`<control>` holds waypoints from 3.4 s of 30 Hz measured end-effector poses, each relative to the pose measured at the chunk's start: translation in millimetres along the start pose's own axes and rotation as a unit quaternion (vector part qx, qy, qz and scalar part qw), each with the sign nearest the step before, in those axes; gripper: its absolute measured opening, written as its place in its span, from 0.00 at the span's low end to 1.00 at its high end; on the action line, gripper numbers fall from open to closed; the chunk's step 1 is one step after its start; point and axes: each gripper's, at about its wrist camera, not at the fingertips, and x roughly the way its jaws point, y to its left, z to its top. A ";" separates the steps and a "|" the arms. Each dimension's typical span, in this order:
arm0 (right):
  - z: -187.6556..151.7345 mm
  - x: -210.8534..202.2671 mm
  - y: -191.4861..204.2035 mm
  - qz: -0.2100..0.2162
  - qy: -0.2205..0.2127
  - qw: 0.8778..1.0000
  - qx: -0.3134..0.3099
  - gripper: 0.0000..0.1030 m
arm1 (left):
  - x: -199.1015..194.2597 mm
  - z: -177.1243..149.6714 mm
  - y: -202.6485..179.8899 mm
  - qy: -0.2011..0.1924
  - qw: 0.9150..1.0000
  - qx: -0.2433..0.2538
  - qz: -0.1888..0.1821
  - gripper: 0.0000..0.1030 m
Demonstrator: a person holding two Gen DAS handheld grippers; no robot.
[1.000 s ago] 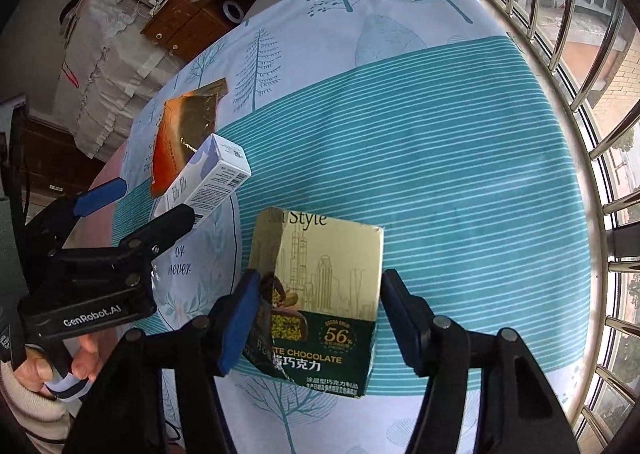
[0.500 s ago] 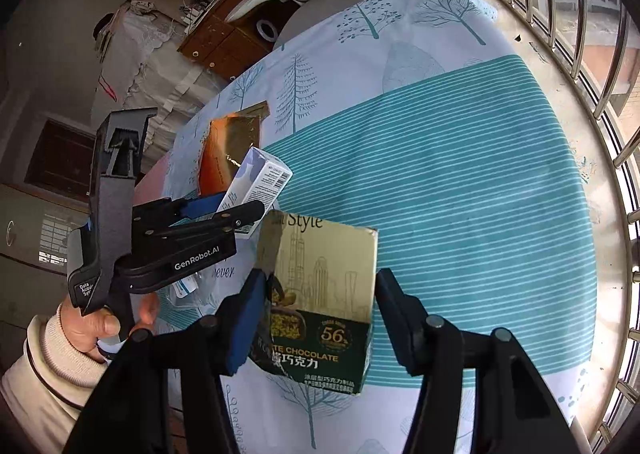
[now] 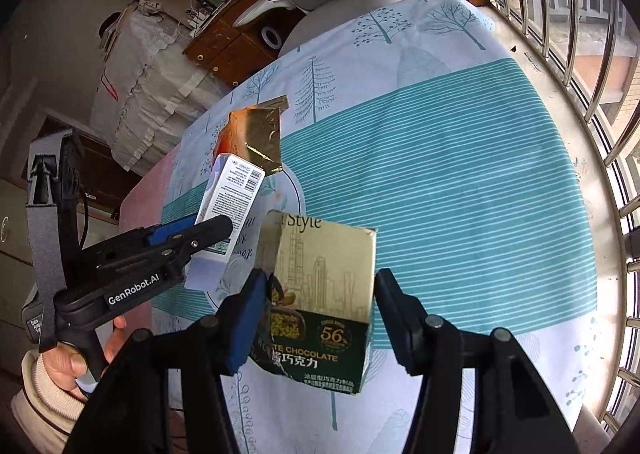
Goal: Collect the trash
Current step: 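Grasp the green chocolate box with the right tool while the left tool grasps the white carton, then carry the chocolate box and white carton over the trash bin, then open both tools to drop the box and carton into the bin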
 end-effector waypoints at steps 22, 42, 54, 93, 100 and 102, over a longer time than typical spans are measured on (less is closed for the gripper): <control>-225.3 -86.2 105.8 -0.026 -0.097 0.995 0.022 0.54 | -148.7 -245.2 27.0 -0.052 0.995 0.023 -0.084 0.35; -376.1 -98.8 146.1 -0.065 -0.066 0.995 0.035 0.54 | -172.4 -395.8 31.7 -0.012 0.994 0.029 -0.103 0.35; -403.8 -55.9 99.3 -0.090 0.000 0.995 0.047 0.54 | -117.8 -430.6 8.6 0.035 0.996 -0.001 -0.088 0.35; -431.7 192.4 -88.5 -0.147 0.105 0.975 0.126 0.56 | 165.9 -488.1 4.5 0.116 0.990 -0.084 -0.007 0.84; -430.5 197.6 -84.6 -0.143 0.113 0.976 0.123 0.58 | 155.9 -494.4 24.7 0.097 0.991 -0.097 0.006 0.93; -430.8 198.6 -83.8 -0.137 0.119 0.975 0.125 0.59 | 153.2 -494.8 30.5 0.097 0.990 -0.107 0.001 0.94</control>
